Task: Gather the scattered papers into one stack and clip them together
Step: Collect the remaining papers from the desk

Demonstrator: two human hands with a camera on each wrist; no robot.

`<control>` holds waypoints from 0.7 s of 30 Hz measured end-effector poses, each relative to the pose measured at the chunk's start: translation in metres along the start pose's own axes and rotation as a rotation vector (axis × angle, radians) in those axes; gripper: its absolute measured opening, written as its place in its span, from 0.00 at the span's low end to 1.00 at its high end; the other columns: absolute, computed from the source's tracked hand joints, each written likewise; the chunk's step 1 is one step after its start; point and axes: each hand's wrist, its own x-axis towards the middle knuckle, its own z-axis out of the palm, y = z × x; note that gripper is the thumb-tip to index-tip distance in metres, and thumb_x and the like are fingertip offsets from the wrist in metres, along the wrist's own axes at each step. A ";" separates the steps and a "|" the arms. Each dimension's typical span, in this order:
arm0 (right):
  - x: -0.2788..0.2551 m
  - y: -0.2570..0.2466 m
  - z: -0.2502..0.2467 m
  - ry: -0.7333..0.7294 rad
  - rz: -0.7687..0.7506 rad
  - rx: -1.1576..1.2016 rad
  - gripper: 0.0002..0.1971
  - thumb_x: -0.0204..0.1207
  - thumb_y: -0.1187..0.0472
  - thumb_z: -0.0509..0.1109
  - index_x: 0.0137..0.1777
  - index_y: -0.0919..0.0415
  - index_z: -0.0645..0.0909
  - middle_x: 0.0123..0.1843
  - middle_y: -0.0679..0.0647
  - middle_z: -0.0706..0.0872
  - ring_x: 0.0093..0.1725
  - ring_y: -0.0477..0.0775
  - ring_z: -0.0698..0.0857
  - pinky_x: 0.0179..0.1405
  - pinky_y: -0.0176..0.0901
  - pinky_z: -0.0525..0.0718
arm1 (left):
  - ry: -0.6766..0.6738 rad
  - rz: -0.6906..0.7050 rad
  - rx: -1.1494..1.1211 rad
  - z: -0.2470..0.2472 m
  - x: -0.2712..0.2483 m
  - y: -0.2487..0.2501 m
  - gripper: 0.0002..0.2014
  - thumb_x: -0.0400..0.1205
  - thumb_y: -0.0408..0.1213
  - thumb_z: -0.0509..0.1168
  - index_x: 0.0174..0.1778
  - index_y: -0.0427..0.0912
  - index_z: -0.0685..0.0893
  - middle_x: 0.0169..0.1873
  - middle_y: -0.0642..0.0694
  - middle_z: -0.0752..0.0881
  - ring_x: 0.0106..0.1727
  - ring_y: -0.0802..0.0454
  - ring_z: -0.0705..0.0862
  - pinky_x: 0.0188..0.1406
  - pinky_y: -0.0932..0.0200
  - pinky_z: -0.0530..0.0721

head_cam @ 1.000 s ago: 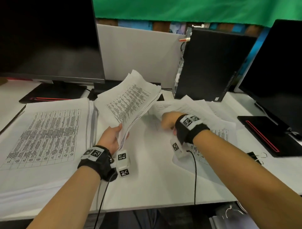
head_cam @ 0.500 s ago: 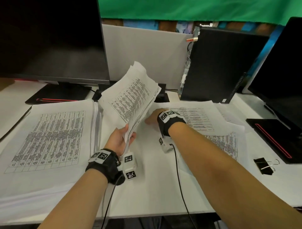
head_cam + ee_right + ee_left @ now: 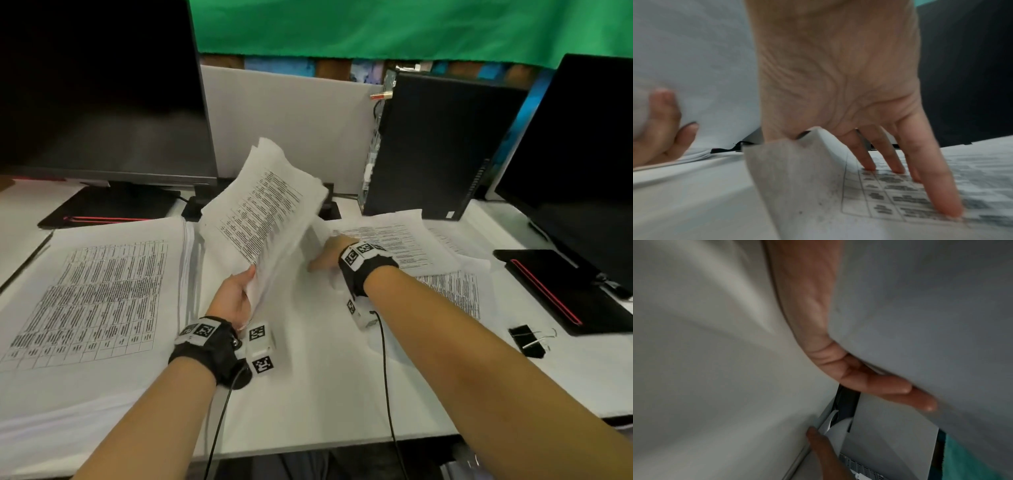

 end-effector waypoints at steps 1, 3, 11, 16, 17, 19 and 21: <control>0.000 -0.004 0.001 0.011 -0.005 -0.026 0.34 0.67 0.38 0.75 0.68 0.60 0.81 0.64 0.58 0.85 0.61 0.62 0.85 0.62 0.50 0.83 | 0.006 0.012 -0.029 -0.002 0.000 0.000 0.14 0.87 0.31 0.51 0.47 0.37 0.83 0.26 0.48 0.87 0.22 0.58 0.85 0.20 0.68 0.82; 0.000 -0.009 0.005 0.090 -0.040 -0.115 0.30 0.74 0.47 0.72 0.73 0.61 0.77 0.65 0.60 0.85 0.62 0.63 0.85 0.57 0.49 0.81 | -0.039 -0.028 -0.118 -0.004 -0.002 0.002 0.06 0.81 0.28 0.60 0.49 0.36 0.82 0.29 0.48 0.86 0.22 0.60 0.83 0.20 0.70 0.81; 0.013 -0.013 0.015 0.183 -0.109 -0.272 0.13 0.77 0.59 0.67 0.58 0.62 0.85 0.59 0.61 0.88 0.56 0.63 0.87 0.48 0.45 0.83 | -0.042 -0.019 -0.151 -0.004 0.000 0.002 0.14 0.88 0.33 0.49 0.46 0.37 0.80 0.24 0.48 0.83 0.20 0.59 0.82 0.19 0.69 0.81; 0.013 -0.003 -0.002 0.067 -0.072 -0.195 0.19 0.74 0.51 0.74 0.61 0.60 0.82 0.57 0.58 0.86 0.52 0.61 0.85 0.48 0.46 0.80 | -0.036 -0.044 -0.188 -0.002 -0.004 0.003 0.04 0.81 0.29 0.61 0.48 0.36 0.82 0.28 0.47 0.85 0.22 0.59 0.83 0.20 0.69 0.82; 0.014 -0.004 -0.001 0.089 -0.083 -0.236 0.17 0.75 0.54 0.72 0.61 0.62 0.83 0.58 0.58 0.87 0.52 0.61 0.85 0.48 0.46 0.81 | -0.045 -0.025 -0.176 -0.003 -0.005 0.003 0.08 0.72 0.25 0.71 0.47 0.35 0.84 0.30 0.47 0.85 0.23 0.59 0.83 0.21 0.70 0.82; 0.014 -0.008 0.005 0.164 -0.119 -0.332 0.13 0.77 0.62 0.69 0.60 0.64 0.84 0.59 0.61 0.89 0.53 0.62 0.87 0.50 0.49 0.84 | -0.135 -0.032 -0.190 -0.006 -0.004 0.004 0.25 0.50 0.20 0.83 0.43 0.33 0.87 0.31 0.47 0.85 0.23 0.58 0.83 0.23 0.70 0.83; 0.016 -0.012 0.013 0.181 -0.132 -0.419 0.15 0.78 0.64 0.69 0.63 0.64 0.83 0.60 0.62 0.88 0.59 0.63 0.87 0.58 0.51 0.85 | -0.148 -0.041 -0.162 -0.006 -0.006 0.004 0.26 0.50 0.21 0.83 0.43 0.33 0.87 0.30 0.47 0.85 0.24 0.57 0.84 0.22 0.68 0.84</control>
